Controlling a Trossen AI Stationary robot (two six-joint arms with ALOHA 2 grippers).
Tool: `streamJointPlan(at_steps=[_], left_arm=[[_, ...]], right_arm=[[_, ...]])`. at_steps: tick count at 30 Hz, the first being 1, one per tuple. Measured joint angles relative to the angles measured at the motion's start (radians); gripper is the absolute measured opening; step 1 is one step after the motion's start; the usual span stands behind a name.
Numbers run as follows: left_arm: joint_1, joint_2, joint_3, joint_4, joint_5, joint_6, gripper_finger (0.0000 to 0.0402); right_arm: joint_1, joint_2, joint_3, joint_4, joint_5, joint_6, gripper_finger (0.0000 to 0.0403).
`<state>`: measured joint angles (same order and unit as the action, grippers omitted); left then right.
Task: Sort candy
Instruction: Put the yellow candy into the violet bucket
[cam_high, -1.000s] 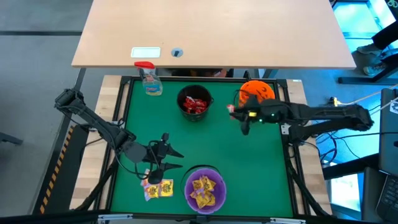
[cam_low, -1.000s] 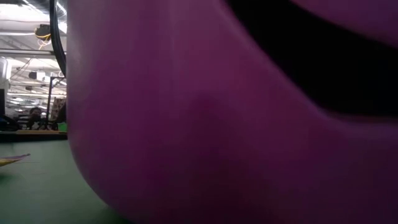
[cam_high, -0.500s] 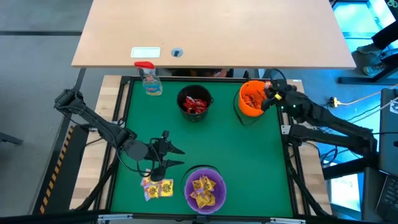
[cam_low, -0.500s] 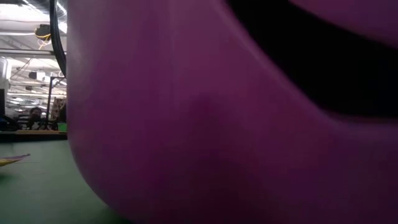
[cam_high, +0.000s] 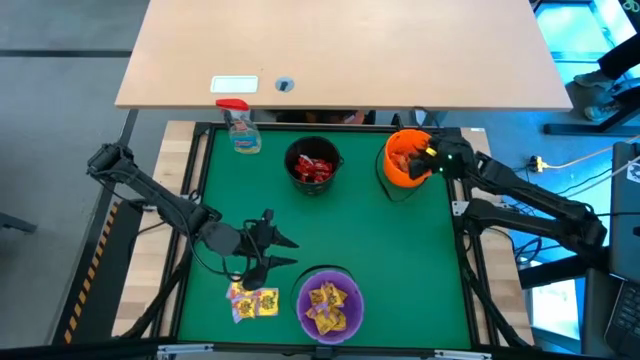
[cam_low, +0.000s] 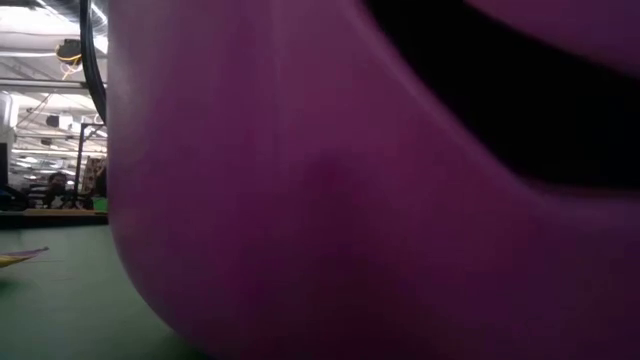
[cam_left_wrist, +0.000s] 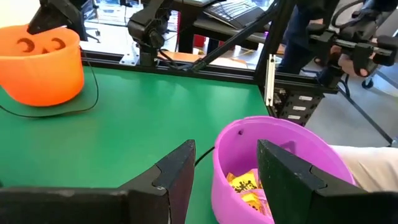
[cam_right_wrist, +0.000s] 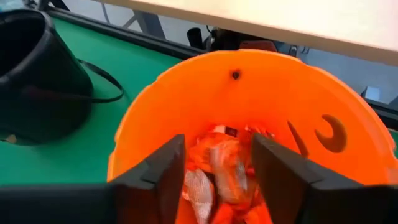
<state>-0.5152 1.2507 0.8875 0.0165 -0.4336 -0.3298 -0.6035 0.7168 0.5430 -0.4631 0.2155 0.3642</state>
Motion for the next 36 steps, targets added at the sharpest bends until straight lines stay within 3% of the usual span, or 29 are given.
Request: streamJointPlan(at_steps=[5,10,13,16,24,36], left_arm=[[0.0,-0.01,0.0,-0.037,0.051,0.0,0.0161],[-0.002,-0.066,0.0,-0.147,0.117,-0.033,0.0161],[-0.002,-0.11,0.0,-0.232,0.122,-0.086,0.0161],[-0.002,-0.133,0.0,-0.332,0.125,-0.147,0.0161],[-0.01,-0.114,0.0,-0.525,0.186,-0.264,0.0161],[-0.073,-0.068,0.001,-0.594,0.201,-0.296,0.0161]], right_arm=[[0.0,-0.007,0.052,0.002,-0.039,-0.011,0.0223],[0.014,-0.075,0.174,0.003,-0.221,-0.046,0.0236],[0.077,-0.099,0.231,0.035,-0.3,-0.002,0.0236],[0.178,-0.11,0.244,0.065,-0.302,0.029,0.0237],[0.495,-0.052,0.245,0.093,-0.08,0.054,0.0237],[0.898,0.202,0.244,0.236,0.197,0.055,0.0237]])
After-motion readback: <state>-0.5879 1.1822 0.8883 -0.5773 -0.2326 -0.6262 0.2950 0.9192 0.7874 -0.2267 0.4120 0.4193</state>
